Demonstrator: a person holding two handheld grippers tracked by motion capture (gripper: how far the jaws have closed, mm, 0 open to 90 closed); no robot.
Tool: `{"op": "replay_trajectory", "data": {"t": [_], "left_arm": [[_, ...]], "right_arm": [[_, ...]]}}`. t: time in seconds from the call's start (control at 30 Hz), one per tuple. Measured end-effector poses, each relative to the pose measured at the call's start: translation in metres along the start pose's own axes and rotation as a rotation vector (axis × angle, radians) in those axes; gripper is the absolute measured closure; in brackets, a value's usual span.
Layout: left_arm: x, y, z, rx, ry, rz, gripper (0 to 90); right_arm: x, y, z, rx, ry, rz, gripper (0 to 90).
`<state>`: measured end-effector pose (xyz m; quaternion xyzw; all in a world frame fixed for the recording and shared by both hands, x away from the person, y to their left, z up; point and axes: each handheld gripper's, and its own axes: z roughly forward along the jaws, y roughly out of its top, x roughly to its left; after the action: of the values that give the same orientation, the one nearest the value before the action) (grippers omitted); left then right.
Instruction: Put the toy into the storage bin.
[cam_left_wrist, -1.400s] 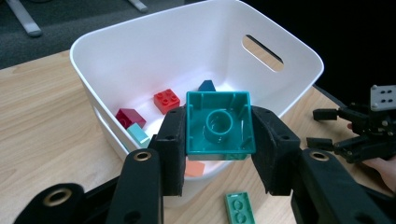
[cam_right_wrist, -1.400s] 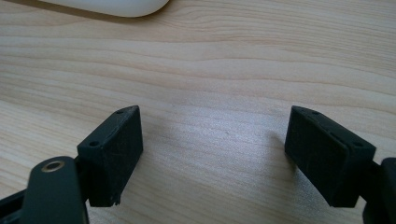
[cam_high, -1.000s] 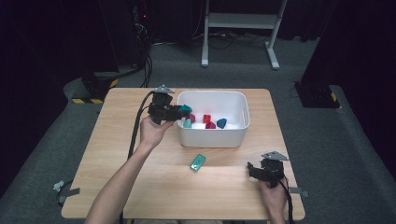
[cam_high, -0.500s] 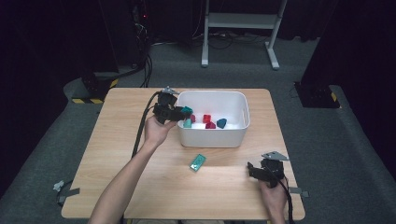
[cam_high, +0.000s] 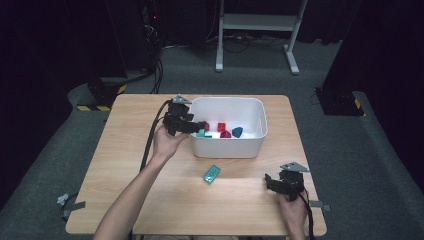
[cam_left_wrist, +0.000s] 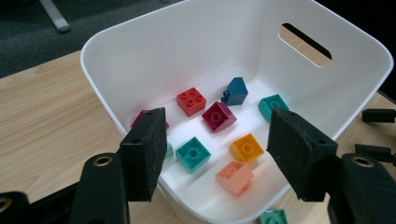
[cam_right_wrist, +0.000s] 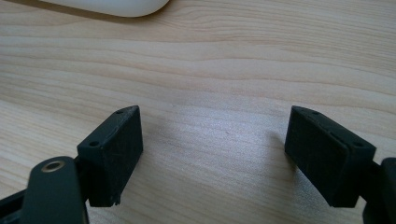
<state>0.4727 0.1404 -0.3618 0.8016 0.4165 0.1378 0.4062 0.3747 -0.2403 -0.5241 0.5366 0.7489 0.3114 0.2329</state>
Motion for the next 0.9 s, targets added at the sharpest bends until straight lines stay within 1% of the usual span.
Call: {"op": "replay_trajectory", "data": {"t": [0.17,0.27,0.4,0.53,0.63,0.7,0.8,0.9], "left_arm": [[-0.004,-0.008,-0.015,-0.035,-0.008,0.006,35.9],[-0.005,-0.013,-0.021,-0.040,-0.007,0.013,35.1],[-0.006,-0.023,-0.029,-0.040,-0.012,0.011,34.4],[-0.007,-0.034,-0.033,-0.030,-0.015,0.013,34.4],[-0.008,-0.044,-0.035,-0.026,-0.023,0.005,34.4],[-0.009,-0.050,-0.036,-0.025,-0.032,0.000,34.4],[-0.011,-0.058,-0.036,-0.019,-0.033,-0.001,34.2],[-0.013,-0.066,-0.035,-0.014,-0.049,-0.009,34.1]], "right_arm": [[0.000,0.000,0.000,0.000,0.000,0.001,19.2],[0.000,0.000,0.000,0.000,0.000,0.000,19.2],[0.000,0.000,0.000,0.001,0.000,0.002,19.2],[0.000,0.000,0.000,0.000,0.000,0.001,19.2],[0.000,0.000,0.000,0.000,0.000,0.001,19.2],[0.000,0.000,0.000,0.000,0.000,0.002,19.2],[0.000,0.000,0.000,0.000,0.000,0.002,19.2],[0.000,0.000,0.000,0.000,0.000,0.001,19.2]]}}
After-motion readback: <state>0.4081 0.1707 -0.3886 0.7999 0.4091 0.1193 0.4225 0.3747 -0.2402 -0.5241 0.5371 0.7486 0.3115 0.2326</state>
